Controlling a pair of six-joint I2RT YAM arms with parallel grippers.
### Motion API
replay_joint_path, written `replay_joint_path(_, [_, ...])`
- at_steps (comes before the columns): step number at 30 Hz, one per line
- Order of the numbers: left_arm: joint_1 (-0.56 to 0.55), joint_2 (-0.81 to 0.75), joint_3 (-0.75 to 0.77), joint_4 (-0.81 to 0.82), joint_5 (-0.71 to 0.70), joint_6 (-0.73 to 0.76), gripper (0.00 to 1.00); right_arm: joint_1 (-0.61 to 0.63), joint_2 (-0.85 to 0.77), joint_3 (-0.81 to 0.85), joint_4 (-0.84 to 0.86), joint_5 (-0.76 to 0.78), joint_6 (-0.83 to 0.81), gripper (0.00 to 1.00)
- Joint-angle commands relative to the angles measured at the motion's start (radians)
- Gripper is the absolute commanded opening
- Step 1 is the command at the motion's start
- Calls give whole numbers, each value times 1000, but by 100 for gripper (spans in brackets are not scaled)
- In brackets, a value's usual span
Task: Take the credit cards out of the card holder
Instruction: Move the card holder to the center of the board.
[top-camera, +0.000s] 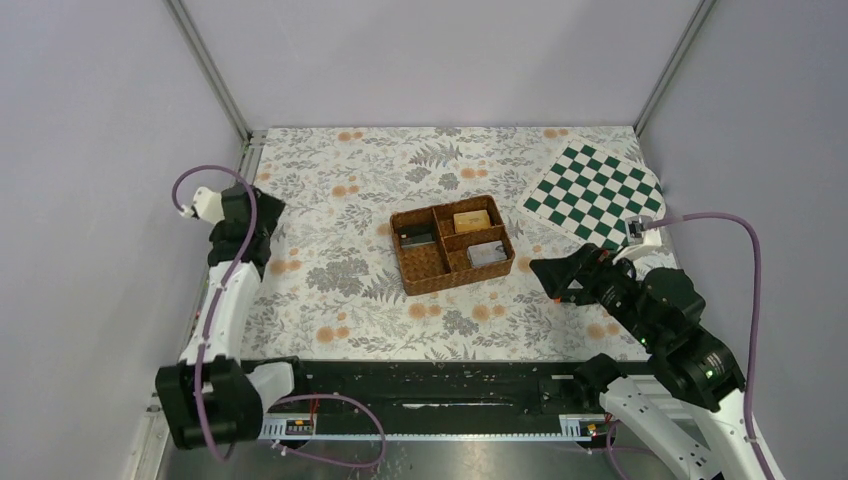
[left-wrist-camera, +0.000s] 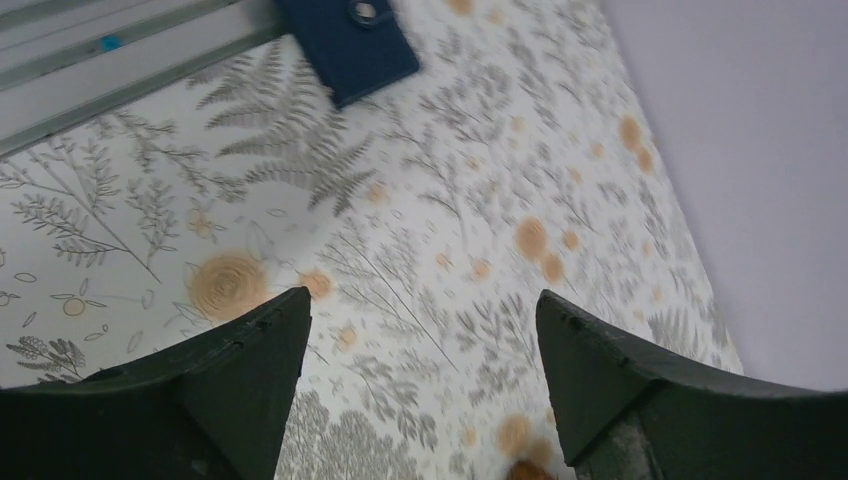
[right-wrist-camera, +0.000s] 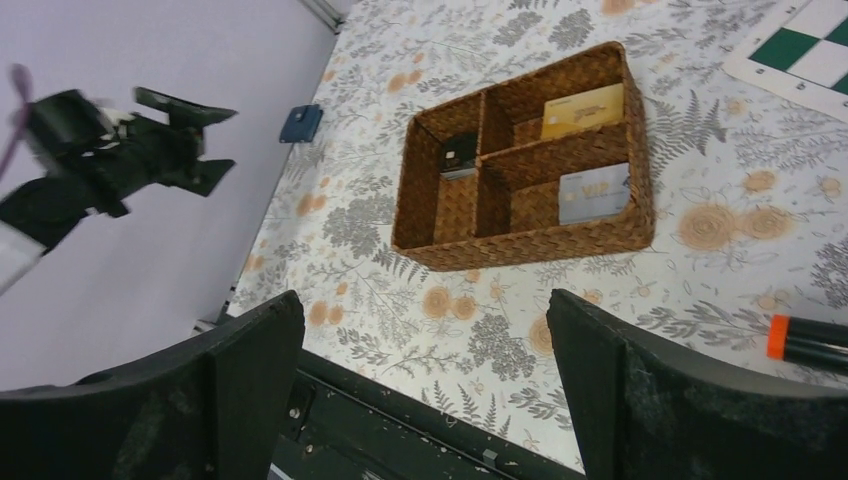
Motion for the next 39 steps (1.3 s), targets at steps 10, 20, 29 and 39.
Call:
replay_joint_path(10, [264,435,35,354,116,-295,73,-2,-8,-18,124,-4,43,94])
replay_joint_path(20, [353,736,178,388,264,-341,64,-2,8,-63,183,94,0,93])
replay_joint_path(29, [356,857,238,398,313,-358,53,-2,42,-81,231,128,-55,92])
replay_joint_path(39, [355,887,260,302,342,-327,7,-2,27,-86,241,125,-48,92])
